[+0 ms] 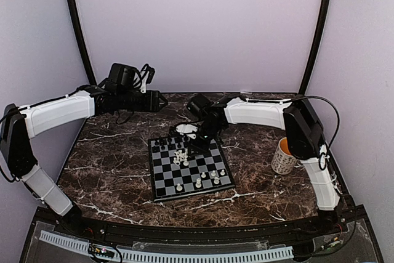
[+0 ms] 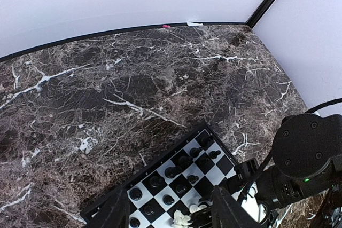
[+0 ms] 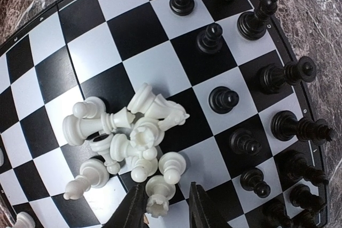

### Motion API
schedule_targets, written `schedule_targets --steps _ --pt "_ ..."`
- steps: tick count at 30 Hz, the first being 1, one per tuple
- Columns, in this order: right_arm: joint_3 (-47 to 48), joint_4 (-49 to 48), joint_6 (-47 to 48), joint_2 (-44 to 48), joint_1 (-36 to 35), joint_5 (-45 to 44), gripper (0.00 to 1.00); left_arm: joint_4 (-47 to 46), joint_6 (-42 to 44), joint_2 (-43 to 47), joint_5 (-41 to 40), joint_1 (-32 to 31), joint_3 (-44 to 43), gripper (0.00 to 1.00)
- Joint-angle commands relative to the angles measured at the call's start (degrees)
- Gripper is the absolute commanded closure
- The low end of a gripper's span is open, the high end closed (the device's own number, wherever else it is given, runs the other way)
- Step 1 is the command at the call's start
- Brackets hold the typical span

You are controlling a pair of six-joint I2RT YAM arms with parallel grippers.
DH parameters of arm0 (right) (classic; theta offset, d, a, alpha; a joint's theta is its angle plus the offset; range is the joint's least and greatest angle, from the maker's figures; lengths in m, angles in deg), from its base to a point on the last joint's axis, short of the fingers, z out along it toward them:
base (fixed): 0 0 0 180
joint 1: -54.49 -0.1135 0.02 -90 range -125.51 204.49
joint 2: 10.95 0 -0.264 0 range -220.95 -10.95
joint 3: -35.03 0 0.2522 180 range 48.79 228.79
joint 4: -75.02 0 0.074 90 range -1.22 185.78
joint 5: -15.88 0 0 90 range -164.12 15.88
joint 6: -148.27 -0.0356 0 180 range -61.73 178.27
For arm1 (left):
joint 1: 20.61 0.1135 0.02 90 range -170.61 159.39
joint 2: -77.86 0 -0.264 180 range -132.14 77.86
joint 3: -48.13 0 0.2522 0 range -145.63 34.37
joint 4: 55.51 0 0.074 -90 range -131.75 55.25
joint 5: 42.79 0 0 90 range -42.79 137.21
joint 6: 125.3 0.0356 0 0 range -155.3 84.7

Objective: Set up the chess pieces on the board
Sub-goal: Pick up the rook from the chessboard, then place the rook at h1.

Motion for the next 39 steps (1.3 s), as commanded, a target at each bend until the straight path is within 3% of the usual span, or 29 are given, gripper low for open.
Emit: schedule_targets --steps 1,13,30,39 --pt "1.71 -0.14 -0.29 -0.84 0.22 1.18 0.73 0.24 -0.26 1.69 0.95 0.47 -1.48 0.45" --pt "2.08 0.70 0.18 0.06 0.21 1.85 0.93 0.37 -0.37 1.31 1.27 0.56 -1.57 0.45" --pt "-16.05 0.47 2.96 19.83 -0.03 3.19 0.94 0.68 -0.04 0.96 0.84 0.69 -1.75 0.45" --pt "-30.55 1.91 6.75 30.27 0.04 -0.35 0.94 0.75 0.14 0.84 0.63 0.80 -1.83 0.45"
